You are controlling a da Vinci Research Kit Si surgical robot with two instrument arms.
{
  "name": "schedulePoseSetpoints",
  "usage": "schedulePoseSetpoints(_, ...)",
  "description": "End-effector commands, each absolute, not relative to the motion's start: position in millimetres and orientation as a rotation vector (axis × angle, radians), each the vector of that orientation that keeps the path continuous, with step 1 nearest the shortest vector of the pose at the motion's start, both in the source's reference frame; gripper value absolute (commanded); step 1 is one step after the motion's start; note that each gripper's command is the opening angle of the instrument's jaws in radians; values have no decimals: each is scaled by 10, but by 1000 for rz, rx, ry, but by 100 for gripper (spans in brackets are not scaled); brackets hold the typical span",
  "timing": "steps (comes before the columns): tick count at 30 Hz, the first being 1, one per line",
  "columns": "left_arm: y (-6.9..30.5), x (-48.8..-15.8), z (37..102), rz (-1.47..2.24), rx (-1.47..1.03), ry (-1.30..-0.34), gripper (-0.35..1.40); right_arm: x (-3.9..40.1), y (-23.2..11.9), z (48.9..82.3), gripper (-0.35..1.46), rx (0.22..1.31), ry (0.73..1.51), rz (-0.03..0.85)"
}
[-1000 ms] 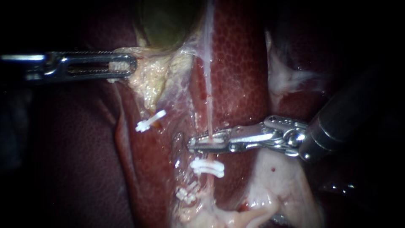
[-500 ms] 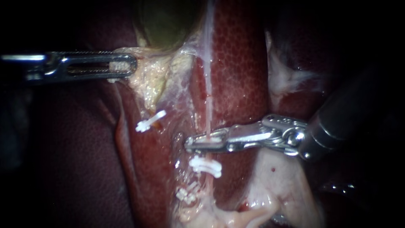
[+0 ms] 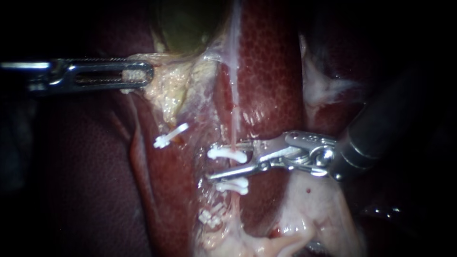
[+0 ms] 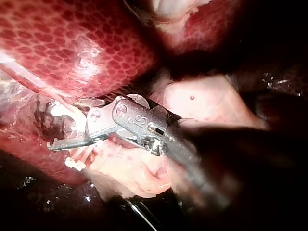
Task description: Going back third clip right tube
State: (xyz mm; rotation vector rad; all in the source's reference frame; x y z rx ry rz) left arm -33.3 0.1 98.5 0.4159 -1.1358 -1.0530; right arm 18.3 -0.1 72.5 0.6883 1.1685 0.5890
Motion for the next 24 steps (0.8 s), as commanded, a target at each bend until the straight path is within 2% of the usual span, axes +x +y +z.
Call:
schedulePoseSetpoints(1, 1, -332, 985, -1053, 416, -1136, -35, 181, 0, 726, 60, 682, 1168, 592)
schedulePoseSetpoints(12, 0, -331, 985, -1052, 416, -1136, -35, 157, 10, 723, 60, 660, 1171, 576)
schedulePoseSetpoints(24, 0, -330, 985, -1052, 417, -1136, -35, 140, 5, 713, 60, 665, 1178, 547)
